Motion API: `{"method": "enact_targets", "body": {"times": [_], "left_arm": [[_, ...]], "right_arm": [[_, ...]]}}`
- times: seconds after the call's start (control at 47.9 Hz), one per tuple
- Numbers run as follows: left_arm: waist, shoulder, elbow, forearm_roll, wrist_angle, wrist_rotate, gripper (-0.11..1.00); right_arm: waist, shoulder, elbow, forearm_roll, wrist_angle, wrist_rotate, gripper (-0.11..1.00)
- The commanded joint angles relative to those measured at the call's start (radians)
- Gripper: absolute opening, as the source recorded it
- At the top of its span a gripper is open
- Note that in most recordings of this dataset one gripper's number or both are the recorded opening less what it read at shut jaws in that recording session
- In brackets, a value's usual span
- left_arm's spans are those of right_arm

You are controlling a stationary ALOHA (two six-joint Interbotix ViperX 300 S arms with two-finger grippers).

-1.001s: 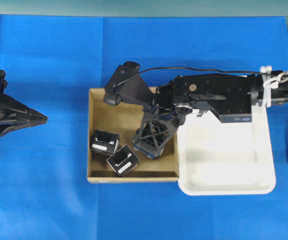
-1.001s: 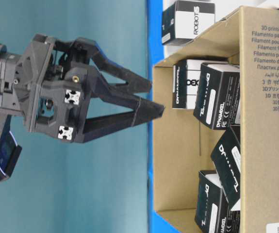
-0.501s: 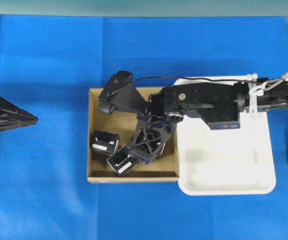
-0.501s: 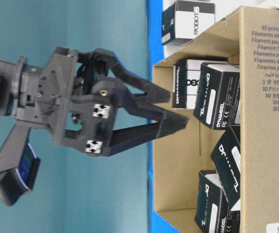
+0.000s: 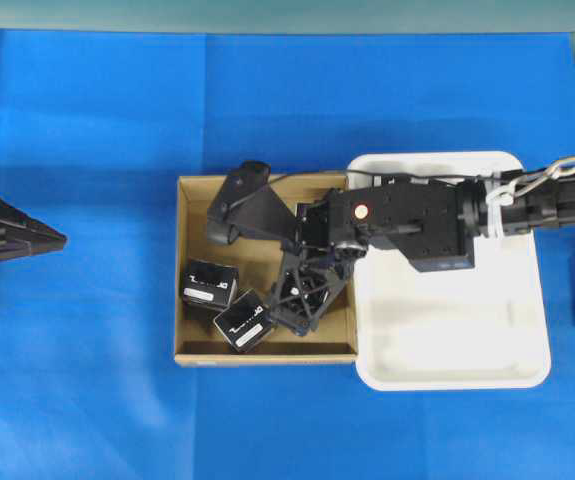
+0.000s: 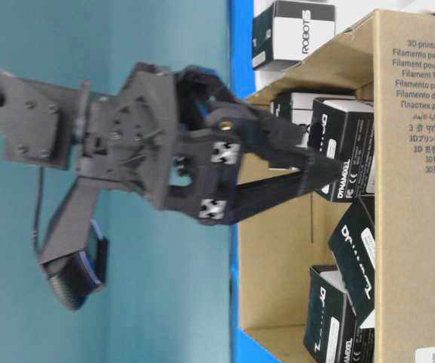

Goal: Pick a box that is randomly placed inside the cardboard box.
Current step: 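Lower the open right gripper around the DYNAMIXEL box and close it, then lift the held box out of the cardboard box toward the white tray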

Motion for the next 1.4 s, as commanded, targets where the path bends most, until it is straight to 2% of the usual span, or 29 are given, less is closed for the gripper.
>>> {"method": "enact_targets", "body": {"times": [0.0, 0.542, 0.647, 0.751, 1.001, 1.127, 1.377], "left_arm": [[-0.002, 0.005, -0.031, 0.002, -0.005, 0.0, -0.07], [-0.002, 0.005, -0.017, 0.002, -0.005, 0.0, -0.07], [-0.002, 0.005, -0.017, 0.003, -0.005, 0.0, -0.07], [-0.002, 0.005, -0.017, 0.003, -0.005, 0.0, -0.07], [0.002, 0.005, -0.015, 0.003, -0.006, 0.0, -0.07], [0.002, 0.005, -0.014, 0.002, -0.005, 0.0, -0.07], [0.003, 0.005, -0.014, 0.003, -0.005, 0.002, -0.07]], "right_arm": [[0.005, 0.011, 0.008, -0.003, -0.028, -0.002, 1.0], [0.003, 0.049, 0.038, -0.003, -0.104, -0.005, 0.98], [0.003, 0.049, 0.038, -0.003, -0.095, -0.002, 0.86], [0.006, 0.048, 0.031, 0.005, -0.075, 0.0, 0.62], [0.005, 0.0, -0.035, 0.012, -0.057, 0.0, 0.61], [-0.003, -0.052, -0.075, 0.012, -0.005, -0.002, 0.61], [-0.023, -0.212, -0.109, -0.002, 0.207, -0.018, 0.61]]}}
